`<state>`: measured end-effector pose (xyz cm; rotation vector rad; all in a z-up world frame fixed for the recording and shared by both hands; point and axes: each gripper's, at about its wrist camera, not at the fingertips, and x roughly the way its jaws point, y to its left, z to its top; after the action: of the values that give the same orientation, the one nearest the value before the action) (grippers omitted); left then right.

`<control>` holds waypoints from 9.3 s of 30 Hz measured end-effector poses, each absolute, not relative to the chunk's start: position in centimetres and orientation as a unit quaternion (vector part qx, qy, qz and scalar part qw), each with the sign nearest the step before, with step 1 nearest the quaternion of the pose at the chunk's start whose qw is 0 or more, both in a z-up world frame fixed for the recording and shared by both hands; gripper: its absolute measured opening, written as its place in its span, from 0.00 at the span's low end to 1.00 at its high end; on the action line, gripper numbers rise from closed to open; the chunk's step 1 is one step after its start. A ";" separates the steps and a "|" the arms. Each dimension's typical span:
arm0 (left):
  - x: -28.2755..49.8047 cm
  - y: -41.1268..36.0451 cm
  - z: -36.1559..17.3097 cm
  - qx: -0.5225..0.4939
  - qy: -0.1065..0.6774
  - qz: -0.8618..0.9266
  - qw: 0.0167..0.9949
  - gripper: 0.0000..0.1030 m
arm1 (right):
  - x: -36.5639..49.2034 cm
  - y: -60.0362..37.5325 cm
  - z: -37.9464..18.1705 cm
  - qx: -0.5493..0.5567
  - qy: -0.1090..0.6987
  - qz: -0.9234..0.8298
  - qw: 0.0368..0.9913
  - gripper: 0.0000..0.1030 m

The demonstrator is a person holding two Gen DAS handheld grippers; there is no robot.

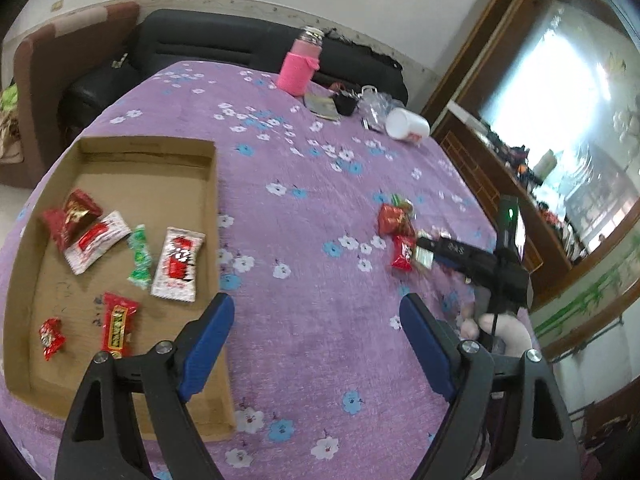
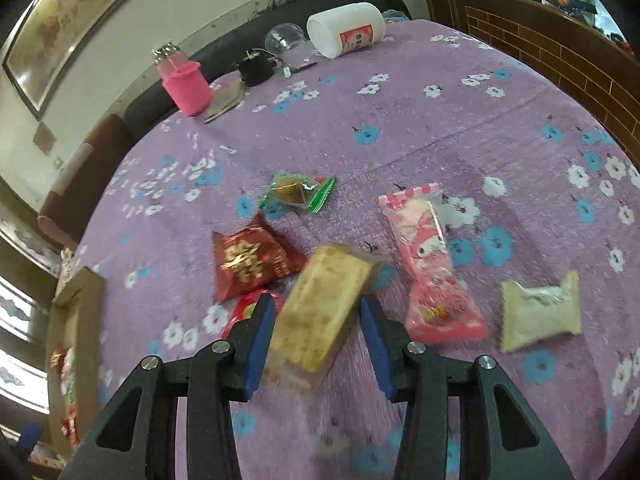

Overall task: Organize snacks
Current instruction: 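Grasp the red candy packet with the left gripper while right grasps the yellow cake bar, then carry the red packet and cake bar over the cardboard tray and open both grippers, then move both grippers back to the snacks left on the tablecloth, then grasp the red foil pouch with the left gripper while right grasps the pink Melody candy bag, then carry the red pouch and pink candy bag into the tray and open both grippers, then move both grippers back toward the green-ended candy and cream pastry packet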

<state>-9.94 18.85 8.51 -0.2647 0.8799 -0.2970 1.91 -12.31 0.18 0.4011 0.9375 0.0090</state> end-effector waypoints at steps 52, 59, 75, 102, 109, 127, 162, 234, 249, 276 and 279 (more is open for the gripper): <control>-5.5 12.6 6.8 -0.076 0.389 -0.192 0.898 0.20 | 1.8 -11.6 0.0 0.175 0.446 0.072 0.875 0.49; -8.8 18.7 8.8 -0.122 0.353 -0.175 0.911 0.20 | 3.8 -8.8 0.3 0.143 0.484 -0.018 0.863 0.65; -14.1 33.4 7.1 -0.198 0.328 -0.068 0.921 0.20 | -3.8 -9.0 1.5 0.158 0.466 -0.004 0.871 0.32; -15.7 38.8 5.8 -0.249 0.332 -0.001 0.910 0.64 | -8.5 20.0 3.0 -0.012 0.446 0.319 0.836 0.34; -16.2 37.9 8.5 -0.232 0.315 0.009 0.920 0.82 | -10.0 18.0 6.0 0.011 0.392 0.342 0.854 0.51; -11.2 23.3 10.6 -0.185 0.386 -0.151 0.891 0.90 | -9.8 -2.5 7.4 0.136 0.359 0.189 0.904 0.52; 5.4 5.2 5.4 -0.104 0.490 -0.182 0.846 0.89 | 2.1 -20.6 1.8 0.207 0.427 0.023 0.880 0.51; 1.6 36.5 5.9 -0.145 0.398 -0.017 0.906 0.37 | 3.6 15.6 5.2 0.113 0.457 0.286 0.835 0.25; -4.0 35.0 10.4 -0.144 0.323 -0.004 0.935 0.71 | 2.2 15.6 6.3 0.101 0.431 0.282 0.851 0.39; -14.5 14.2 12.2 0.028 0.298 0.027 0.954 0.99 | -11.3 -4.6 6.2 0.182 0.354 0.075 0.914 0.54; -14.4 13.0 11.5 0.042 0.309 0.018 0.950 0.99 | -11.2 -5.3 5.5 0.188 0.364 0.070 0.909 0.54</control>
<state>-14.42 13.05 11.51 0.0851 0.6276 0.0372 -11.19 -5.27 5.45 0.3877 0.7512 0.1437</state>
